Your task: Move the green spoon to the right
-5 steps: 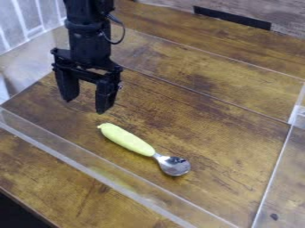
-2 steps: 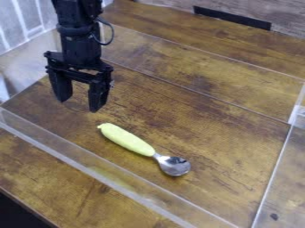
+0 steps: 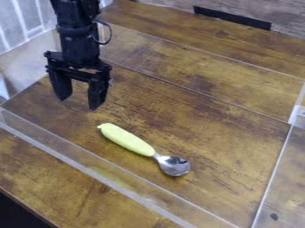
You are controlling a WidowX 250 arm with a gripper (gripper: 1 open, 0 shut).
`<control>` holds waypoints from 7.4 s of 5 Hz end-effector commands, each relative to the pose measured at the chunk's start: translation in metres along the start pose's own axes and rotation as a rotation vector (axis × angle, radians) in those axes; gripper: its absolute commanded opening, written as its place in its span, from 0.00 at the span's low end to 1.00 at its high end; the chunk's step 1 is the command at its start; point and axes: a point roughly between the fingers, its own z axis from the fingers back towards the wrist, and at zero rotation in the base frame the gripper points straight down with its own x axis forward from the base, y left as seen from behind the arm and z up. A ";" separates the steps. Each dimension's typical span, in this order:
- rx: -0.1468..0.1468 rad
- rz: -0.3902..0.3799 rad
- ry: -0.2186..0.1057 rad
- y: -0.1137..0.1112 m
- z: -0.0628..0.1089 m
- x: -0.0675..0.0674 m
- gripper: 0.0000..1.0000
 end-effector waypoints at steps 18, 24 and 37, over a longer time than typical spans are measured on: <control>-0.096 -0.950 -0.138 -0.042 -0.010 0.004 1.00; -0.134 -1.094 -0.154 -0.069 -0.012 -0.006 1.00; 0.038 -0.666 -0.223 -0.018 0.023 0.016 0.00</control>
